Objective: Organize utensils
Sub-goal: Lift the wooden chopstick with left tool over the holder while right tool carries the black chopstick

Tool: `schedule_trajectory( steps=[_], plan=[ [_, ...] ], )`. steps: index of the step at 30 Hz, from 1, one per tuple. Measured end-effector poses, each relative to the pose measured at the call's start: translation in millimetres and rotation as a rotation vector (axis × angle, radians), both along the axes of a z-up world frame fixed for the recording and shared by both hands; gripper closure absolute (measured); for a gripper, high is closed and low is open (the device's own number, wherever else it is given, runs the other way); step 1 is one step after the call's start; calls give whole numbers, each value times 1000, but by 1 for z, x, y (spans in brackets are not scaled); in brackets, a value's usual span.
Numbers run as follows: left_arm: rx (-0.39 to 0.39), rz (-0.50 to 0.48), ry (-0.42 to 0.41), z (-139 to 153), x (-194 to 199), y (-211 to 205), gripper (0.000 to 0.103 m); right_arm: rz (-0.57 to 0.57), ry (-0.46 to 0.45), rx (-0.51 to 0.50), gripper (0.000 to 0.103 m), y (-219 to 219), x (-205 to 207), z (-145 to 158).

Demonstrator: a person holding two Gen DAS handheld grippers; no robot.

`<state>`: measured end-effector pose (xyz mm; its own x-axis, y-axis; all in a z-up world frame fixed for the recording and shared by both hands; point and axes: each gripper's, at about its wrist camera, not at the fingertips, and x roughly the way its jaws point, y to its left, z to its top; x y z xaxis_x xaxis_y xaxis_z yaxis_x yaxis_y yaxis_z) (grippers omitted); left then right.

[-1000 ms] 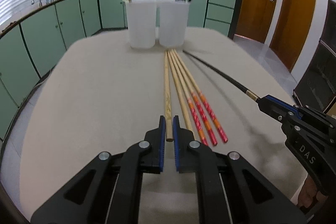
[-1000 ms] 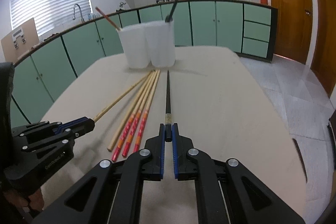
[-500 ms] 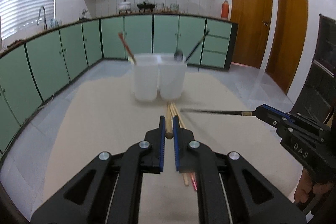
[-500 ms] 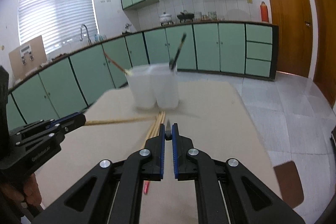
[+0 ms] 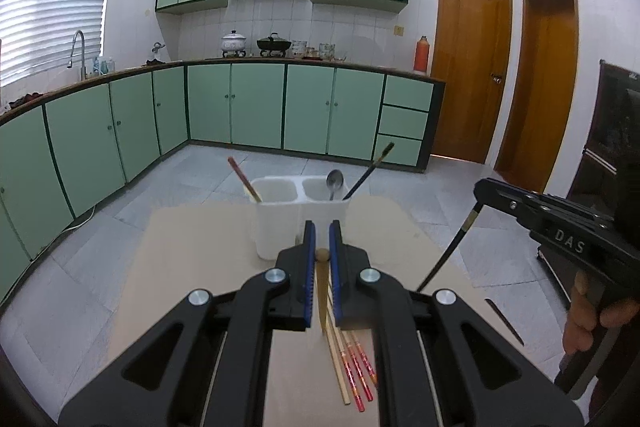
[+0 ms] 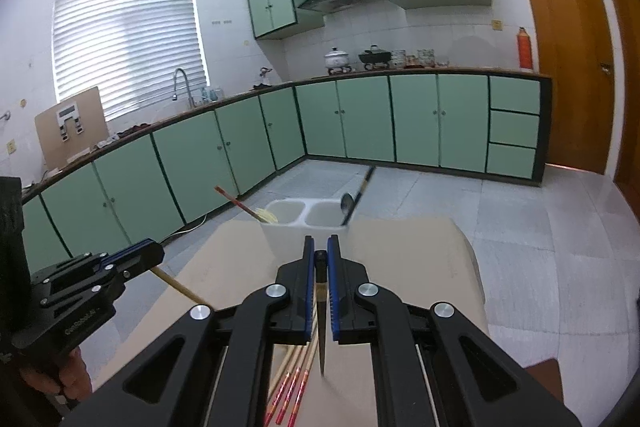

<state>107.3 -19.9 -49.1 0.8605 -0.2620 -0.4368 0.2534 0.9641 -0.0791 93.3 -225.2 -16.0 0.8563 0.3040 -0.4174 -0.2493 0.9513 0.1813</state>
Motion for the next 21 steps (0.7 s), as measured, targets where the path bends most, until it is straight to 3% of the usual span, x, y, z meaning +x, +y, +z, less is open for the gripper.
schedule_trajectory(
  steps=[8,21],
  plan=[
    [-24,-8,-37,23,-2,7,97,45,-41,0,97,3,8,25],
    [-22,29,-244,96,35,2,97,16,-217,15,97,5,65,97]
  ],
)
